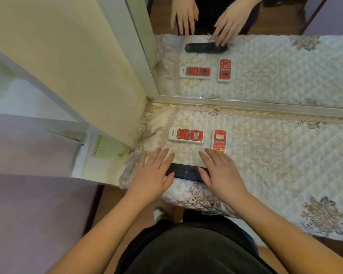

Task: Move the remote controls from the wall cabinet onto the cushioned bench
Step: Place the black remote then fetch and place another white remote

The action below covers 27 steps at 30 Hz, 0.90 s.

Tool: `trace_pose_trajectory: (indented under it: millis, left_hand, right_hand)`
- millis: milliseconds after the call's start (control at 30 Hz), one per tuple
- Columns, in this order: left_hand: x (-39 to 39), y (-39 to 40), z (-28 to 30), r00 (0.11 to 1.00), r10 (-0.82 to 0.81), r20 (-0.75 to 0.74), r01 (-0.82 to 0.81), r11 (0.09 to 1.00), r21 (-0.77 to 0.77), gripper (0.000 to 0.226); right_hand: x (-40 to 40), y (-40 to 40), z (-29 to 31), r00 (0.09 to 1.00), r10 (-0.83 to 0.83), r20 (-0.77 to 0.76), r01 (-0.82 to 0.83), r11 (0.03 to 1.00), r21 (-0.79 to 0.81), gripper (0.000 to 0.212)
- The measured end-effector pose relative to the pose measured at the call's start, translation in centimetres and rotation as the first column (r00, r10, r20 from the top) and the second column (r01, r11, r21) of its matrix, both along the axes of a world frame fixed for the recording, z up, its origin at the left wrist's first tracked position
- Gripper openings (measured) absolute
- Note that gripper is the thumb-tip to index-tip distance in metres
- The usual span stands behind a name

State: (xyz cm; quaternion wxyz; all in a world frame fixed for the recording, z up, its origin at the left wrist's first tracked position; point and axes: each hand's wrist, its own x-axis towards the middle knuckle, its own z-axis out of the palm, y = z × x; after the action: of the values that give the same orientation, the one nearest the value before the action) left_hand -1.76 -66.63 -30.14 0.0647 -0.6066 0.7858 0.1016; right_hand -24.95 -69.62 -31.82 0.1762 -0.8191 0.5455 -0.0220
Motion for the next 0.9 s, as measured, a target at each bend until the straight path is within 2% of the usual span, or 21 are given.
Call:
trace_pose_trajectory:
  millis: [167, 433, 567, 767, 900]
  left_hand:
    - [1.5, 3.1, -0.1, 0.991, 0.128, 0.041, -0.128, 0.992, -0.017, 0.059]
    - [4.3, 9.3, 0.3, 0.939, 0.335, 0.077, -0.334, 0.942, -0.023, 0.059]
    - [6.5, 13.6, 0.3, 0.854, 0.509, 0.111, -0.509, 0.86, -0.03, 0.058]
    - [9.1, 22.3, 0.8, 0.774, 0.633, 0.036, -0.632, 0.774, -0.023, 0.061]
    - [10.3, 29.0, 1.6, 0.683, 0.731, -0.01, -0.731, 0.683, -0.002, 0.063]
  right_hand:
    - [2.3, 0.7, 0.3, 0.991, 0.126, -0.052, -0.125, 0.992, 0.01, 0.058]
    - [6.4, 3.0, 1.4, 0.95, 0.311, -0.043, -0.31, 0.951, 0.018, 0.058]
    - [8.6, 5.6, 2.0, 0.927, 0.366, -0.086, -0.367, 0.93, 0.006, 0.061]
    - [12.7, 10.7, 2.6, 0.869, 0.473, -0.148, -0.479, 0.878, -0.008, 0.062]
    - [16.4, 15.1, 3.0, 0.804, 0.572, -0.159, -0.581, 0.814, -0.008, 0.062]
